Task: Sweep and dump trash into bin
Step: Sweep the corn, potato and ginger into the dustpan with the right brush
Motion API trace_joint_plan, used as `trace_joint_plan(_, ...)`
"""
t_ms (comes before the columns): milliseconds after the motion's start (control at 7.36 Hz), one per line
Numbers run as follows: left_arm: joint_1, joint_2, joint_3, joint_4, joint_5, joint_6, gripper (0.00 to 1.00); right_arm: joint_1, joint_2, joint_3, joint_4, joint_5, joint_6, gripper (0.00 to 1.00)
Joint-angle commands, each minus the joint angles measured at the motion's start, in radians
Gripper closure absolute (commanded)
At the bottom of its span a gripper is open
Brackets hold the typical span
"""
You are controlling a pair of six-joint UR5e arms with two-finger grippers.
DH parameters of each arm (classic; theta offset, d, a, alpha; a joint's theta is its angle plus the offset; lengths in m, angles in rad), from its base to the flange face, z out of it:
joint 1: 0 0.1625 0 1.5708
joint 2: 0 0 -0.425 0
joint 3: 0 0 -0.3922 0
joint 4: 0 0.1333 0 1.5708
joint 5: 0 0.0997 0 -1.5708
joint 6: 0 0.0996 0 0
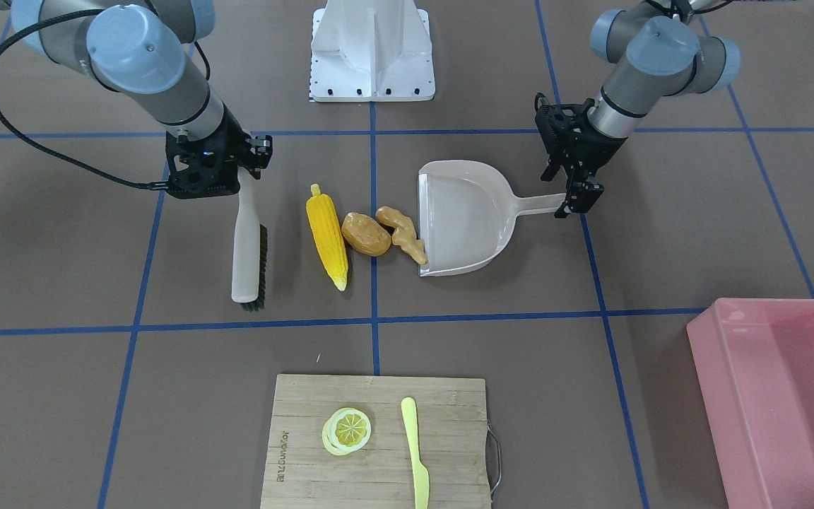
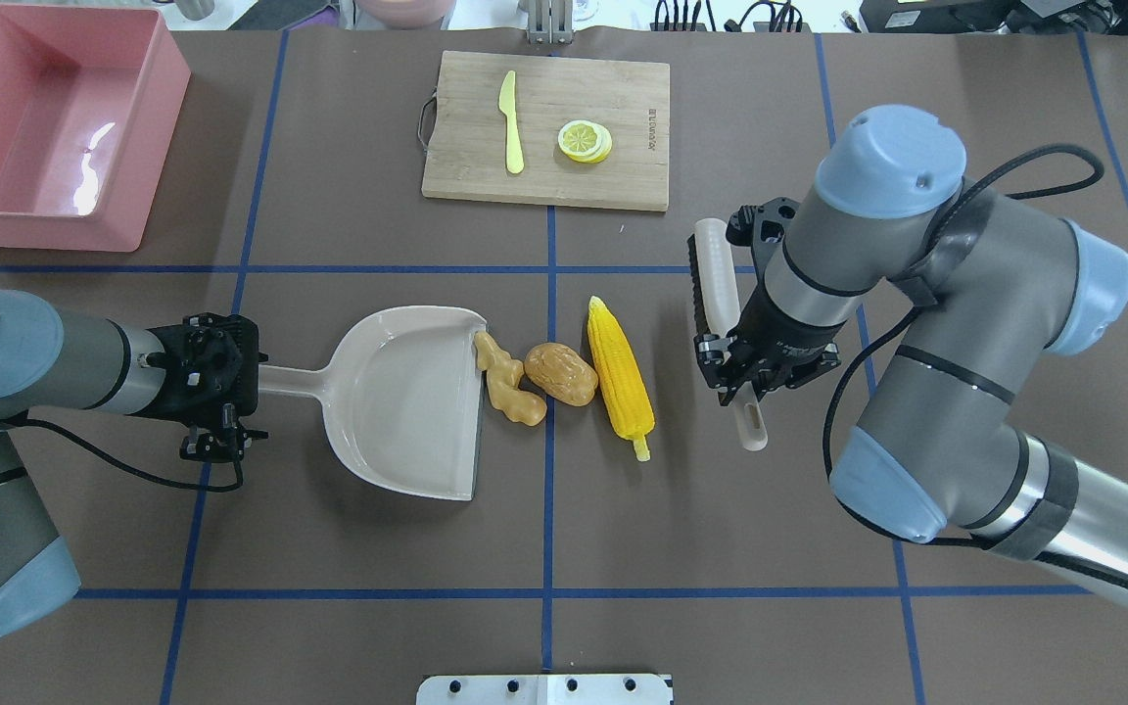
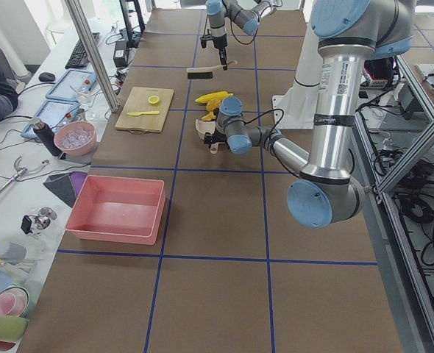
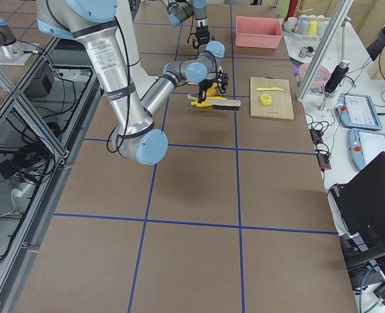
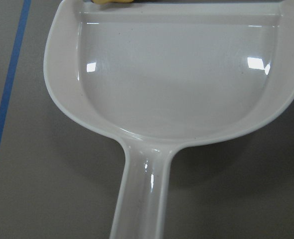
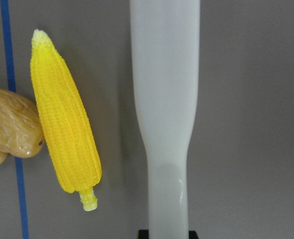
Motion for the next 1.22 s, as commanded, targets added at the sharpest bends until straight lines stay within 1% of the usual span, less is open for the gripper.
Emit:
trace_joint_plan(0, 0.0, -0.001, 0.007, 0.001, 0.0, -0.014, 0.09, -0.063, 0.009, -0.004, 0.002, -0.052, 0.015, 1.0)
trace_joint_plan(136, 0.0, -0.001, 0.008, 0.001, -0.002, -0.032, 0.09, -0.095, 0.007, -0.005, 0.0, -0.07, 0.023, 1.0)
trace_joint_plan(408, 0.002, -0.002, 0.006, -0.002, -0.038, -0.035, 0.09, -0.116, 0.0, 0.001, -0.013, -0.064, 0.035, 1.0)
trace_joint_plan(680, -0.003, -0.001, -0.005, -0.004, -0.052, -0.035, 0.09, -0.138, 0.019, -0.034, -0.003, -0.069, 0.036, 1.0)
trace_joint_plan(816, -0.003, -0.001, -0.005, -0.004, -0.052, -0.035, 0.09, -0.139, 0.048, -0.069, 0.002, -0.069, 0.042, 1.0)
trace_joint_plan(951, -0.003, -0.001, -0.005, -0.004, -0.052, -0.035, 0.09, -0.141, 0.068, -0.091, 0.022, -0.069, 0.047, 1.0)
trace_joint_plan(1087, -0.003, -0.002, -0.008, -0.004, -0.052, -0.035, 0.09, -0.146, 0.072, -0.108, 0.095, -0.069, 0.093, 1.0)
